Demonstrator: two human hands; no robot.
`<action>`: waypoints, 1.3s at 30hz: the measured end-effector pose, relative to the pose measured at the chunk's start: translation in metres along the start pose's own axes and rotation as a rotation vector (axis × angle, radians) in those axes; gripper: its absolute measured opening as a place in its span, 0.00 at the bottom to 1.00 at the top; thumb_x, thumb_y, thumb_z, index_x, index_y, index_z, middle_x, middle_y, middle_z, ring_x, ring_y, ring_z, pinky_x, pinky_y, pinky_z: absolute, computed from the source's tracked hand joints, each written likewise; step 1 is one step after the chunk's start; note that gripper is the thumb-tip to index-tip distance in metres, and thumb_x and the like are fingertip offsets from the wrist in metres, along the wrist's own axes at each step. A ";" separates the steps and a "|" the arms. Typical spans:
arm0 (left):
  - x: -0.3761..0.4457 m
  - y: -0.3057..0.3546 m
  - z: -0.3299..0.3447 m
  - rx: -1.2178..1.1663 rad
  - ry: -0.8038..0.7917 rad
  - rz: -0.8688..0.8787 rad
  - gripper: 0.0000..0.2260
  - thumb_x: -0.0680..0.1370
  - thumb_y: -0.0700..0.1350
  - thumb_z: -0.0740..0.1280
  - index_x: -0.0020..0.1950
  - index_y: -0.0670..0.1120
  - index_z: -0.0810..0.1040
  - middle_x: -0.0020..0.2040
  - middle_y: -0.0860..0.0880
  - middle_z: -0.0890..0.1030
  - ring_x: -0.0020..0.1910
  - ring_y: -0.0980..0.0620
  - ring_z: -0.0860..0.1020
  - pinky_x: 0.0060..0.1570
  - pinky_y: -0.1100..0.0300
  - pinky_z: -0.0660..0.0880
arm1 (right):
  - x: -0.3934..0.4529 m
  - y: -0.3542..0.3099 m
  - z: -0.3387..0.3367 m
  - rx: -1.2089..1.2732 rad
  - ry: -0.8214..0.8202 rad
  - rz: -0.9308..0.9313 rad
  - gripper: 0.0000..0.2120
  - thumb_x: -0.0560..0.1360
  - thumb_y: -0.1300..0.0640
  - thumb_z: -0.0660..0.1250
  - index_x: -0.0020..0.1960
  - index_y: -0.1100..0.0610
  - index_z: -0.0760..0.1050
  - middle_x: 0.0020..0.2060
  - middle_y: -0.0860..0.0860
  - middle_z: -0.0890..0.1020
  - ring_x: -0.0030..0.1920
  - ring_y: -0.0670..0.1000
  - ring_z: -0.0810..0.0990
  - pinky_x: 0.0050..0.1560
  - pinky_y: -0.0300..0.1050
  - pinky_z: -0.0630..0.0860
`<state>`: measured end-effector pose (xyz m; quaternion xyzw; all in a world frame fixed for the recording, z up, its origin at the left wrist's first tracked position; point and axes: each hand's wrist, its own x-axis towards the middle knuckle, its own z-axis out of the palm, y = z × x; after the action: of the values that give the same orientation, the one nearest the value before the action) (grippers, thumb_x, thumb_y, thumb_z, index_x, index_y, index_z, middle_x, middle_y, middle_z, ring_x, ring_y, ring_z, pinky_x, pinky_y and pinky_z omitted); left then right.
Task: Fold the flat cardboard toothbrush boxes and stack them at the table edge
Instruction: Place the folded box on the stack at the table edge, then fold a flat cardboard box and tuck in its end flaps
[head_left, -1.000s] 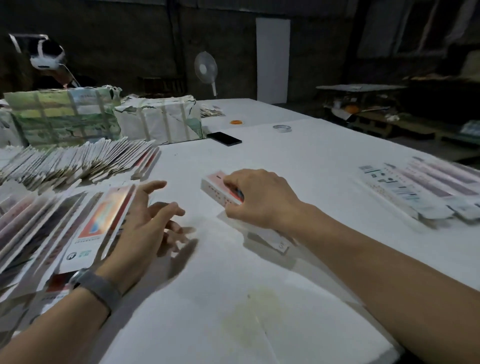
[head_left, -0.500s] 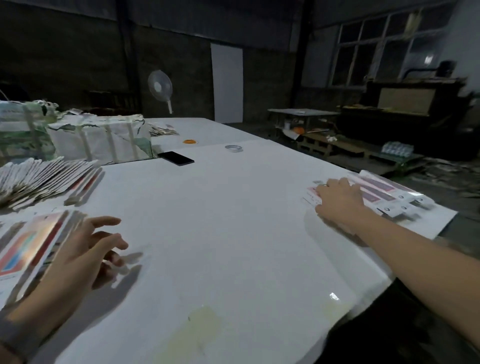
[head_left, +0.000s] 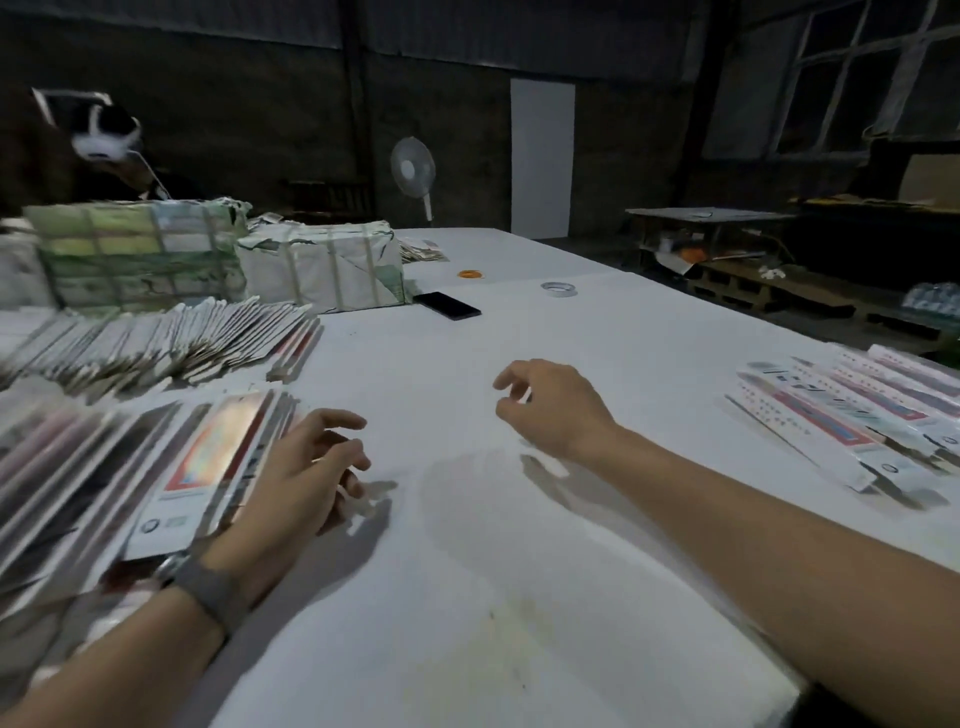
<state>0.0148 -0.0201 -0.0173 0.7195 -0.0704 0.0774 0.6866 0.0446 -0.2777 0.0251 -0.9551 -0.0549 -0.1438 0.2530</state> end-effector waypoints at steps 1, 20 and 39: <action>0.000 0.000 0.000 0.014 0.016 0.008 0.12 0.81 0.34 0.63 0.49 0.51 0.80 0.36 0.46 0.78 0.25 0.53 0.73 0.21 0.66 0.62 | 0.003 -0.020 0.013 0.094 -0.020 -0.023 0.11 0.75 0.50 0.65 0.57 0.46 0.78 0.46 0.42 0.79 0.50 0.48 0.78 0.53 0.47 0.75; 0.006 0.015 -0.044 1.647 0.188 0.127 0.23 0.77 0.52 0.61 0.72 0.50 0.65 0.67 0.46 0.73 0.68 0.41 0.69 0.63 0.47 0.67 | 0.007 -0.086 0.106 0.600 -0.111 -0.131 0.12 0.74 0.62 0.65 0.39 0.46 0.78 0.26 0.42 0.75 0.26 0.40 0.74 0.34 0.33 0.72; -0.003 0.034 -0.036 1.599 0.232 0.391 0.19 0.75 0.39 0.63 0.65 0.53 0.73 0.52 0.50 0.81 0.48 0.43 0.79 0.38 0.54 0.65 | 0.007 -0.086 0.106 0.655 -0.104 -0.129 0.11 0.74 0.63 0.65 0.41 0.48 0.79 0.31 0.46 0.77 0.27 0.38 0.76 0.35 0.31 0.71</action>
<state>0.0038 0.0145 0.0170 0.9527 -0.0467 0.2954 -0.0545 0.0625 -0.1499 -0.0206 -0.8238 -0.1714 -0.0850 0.5336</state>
